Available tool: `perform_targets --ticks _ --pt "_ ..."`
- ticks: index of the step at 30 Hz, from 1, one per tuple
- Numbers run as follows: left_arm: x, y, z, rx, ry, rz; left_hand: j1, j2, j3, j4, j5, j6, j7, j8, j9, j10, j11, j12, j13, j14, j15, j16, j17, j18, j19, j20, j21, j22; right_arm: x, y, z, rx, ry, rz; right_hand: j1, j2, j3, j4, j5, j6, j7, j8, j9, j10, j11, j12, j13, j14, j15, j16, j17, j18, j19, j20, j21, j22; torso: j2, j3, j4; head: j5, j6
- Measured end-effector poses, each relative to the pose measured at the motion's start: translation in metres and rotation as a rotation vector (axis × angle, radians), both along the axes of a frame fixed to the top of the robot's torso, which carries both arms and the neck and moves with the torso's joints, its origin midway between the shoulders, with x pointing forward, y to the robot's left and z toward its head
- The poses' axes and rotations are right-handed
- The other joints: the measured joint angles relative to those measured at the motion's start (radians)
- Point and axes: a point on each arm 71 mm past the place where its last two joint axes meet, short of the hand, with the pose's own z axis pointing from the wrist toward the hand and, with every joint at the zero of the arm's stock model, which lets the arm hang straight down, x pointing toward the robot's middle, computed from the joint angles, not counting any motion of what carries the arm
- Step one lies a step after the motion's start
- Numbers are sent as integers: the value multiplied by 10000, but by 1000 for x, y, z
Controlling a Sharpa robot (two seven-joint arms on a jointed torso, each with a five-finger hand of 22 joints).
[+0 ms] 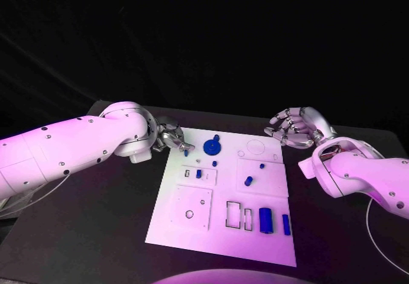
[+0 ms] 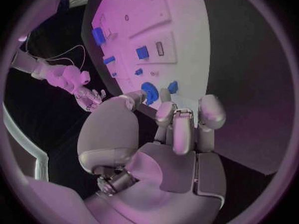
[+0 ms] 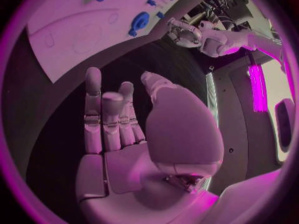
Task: Assemble the parts on the task board
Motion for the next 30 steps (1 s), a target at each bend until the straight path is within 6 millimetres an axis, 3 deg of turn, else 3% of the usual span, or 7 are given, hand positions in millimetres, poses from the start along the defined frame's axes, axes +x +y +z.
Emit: perform_targets --ticks 13,30 --pt "17 3 -13 509 469 118 -39 40 -70 14 0 1 -1 -57 -60 -35 35 0 -21 11 10 0 0 0 1 1 0 -21 1 0 0 14 16 -11 0 0 0 0 0 0 0 0 0 0 0 0 0 0 0 0 0 0 0 0 4 0 18 -5 -5 60 50" --pt "24 1 -17 762 630 92 -79 80 -98 42 0 2 -1 -93 -87 -34 35 0 -20 10 10 -35 0 0 2 1 0 -15 1 1 0 29 26 3 0 0 0 0 0 0 0 6 -3 0 0 0 -9 0 0 0 0 0 0 0 -16 -10 25 -15 -4 75 48"
